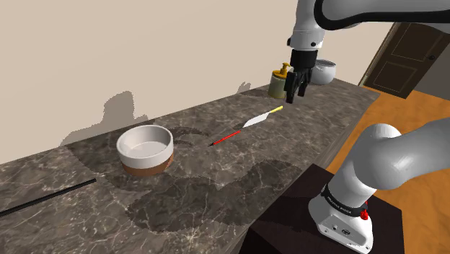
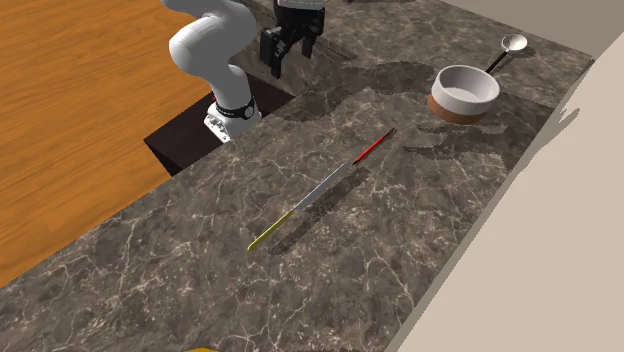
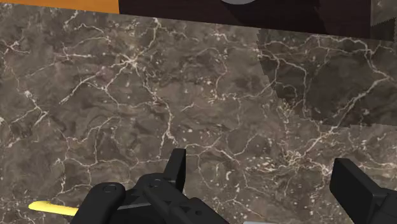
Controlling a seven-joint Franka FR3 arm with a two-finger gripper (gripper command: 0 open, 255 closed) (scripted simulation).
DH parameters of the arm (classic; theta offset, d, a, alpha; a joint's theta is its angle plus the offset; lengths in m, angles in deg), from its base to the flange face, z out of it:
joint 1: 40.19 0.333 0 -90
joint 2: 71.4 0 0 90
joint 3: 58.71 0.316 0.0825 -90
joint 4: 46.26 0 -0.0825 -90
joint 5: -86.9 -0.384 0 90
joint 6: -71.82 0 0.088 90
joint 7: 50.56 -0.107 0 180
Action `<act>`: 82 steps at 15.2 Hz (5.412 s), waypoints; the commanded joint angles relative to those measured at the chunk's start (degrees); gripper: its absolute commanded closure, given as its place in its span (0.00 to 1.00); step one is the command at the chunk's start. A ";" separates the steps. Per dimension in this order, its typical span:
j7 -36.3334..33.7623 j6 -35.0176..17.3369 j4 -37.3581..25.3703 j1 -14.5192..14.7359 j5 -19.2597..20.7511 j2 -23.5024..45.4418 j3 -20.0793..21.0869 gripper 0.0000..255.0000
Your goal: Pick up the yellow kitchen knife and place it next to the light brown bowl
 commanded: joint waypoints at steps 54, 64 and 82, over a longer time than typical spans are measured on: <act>98.82 -43.18 -0.10 25.66 8.27 30.40 -45.03 1.00; 96.11 -34.32 -4.20 24.14 11.22 24.78 -41.83 1.00; 89.64 -22.32 -8.94 23.76 12.43 17.59 -34.06 1.00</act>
